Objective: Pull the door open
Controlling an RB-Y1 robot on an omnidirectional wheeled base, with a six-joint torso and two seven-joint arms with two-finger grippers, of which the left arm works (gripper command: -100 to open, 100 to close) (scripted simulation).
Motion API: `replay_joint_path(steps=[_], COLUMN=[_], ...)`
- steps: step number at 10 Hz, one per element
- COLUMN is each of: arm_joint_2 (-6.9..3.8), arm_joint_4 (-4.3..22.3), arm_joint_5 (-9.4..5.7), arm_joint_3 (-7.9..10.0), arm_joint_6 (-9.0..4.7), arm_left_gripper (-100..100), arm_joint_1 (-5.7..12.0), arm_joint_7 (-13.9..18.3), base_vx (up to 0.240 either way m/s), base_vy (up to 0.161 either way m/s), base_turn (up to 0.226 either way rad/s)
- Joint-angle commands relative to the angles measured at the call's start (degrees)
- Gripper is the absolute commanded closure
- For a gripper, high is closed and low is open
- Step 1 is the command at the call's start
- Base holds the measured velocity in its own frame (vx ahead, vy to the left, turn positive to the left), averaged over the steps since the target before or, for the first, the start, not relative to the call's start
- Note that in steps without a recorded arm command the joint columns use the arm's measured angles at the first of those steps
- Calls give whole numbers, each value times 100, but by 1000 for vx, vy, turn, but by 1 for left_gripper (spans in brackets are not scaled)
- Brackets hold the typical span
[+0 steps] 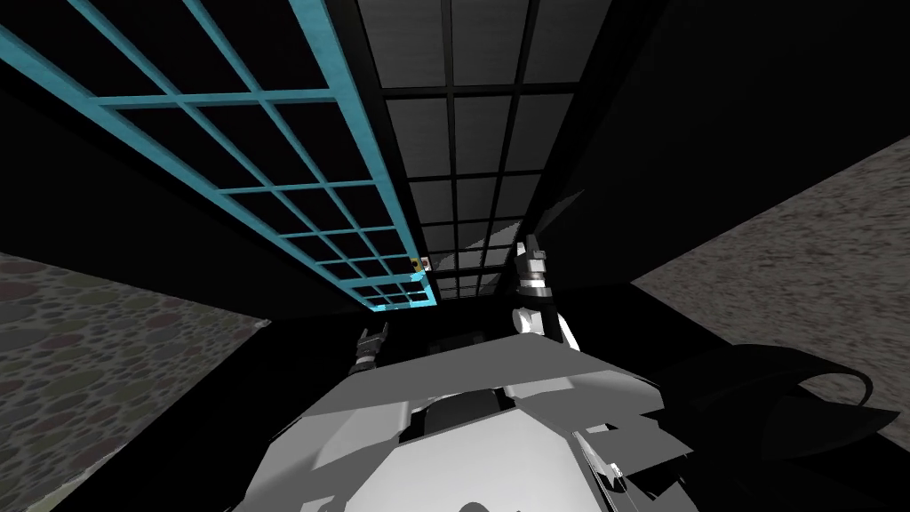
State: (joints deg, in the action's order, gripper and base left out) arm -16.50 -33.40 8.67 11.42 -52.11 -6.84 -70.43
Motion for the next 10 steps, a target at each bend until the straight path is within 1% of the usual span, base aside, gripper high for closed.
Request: replay_joint_path(steps=[1, 2, 4, 5, 6, 7, 8, 10], arm_joint_2=[-1, -13, -63, -68, -72, -45, -6, 40], arm_joint_4=[-77, -47, 108, 125, 227, 257, 255, 236], arm_joint_5=[-41, -65, -202, -218, -340, -404, -440, -463], arm_joint_3=[59, 93, 275, 295, 437, 498, 518, 521], arm_joint_6=[73, 89, 181, 191, 270, 309, 329, 341], arm_left_gripper=[-100, -100, -100, -100, -100, -100, -100, -100], arm_joint_1=[-161, -196, -343, -357, -388, -337, -252, -147], arm_joint_7=[-41, -62, -189, -205, -333, -411, -463, -505], base_vx=[-133, -101, -147, -104, -95, -22, 97, 168], base_vy=[54, 43, 87, 86, 77, 78, 50, -14], base_turn=[17, 11, 3, -19, -107, -196, -217, -101])
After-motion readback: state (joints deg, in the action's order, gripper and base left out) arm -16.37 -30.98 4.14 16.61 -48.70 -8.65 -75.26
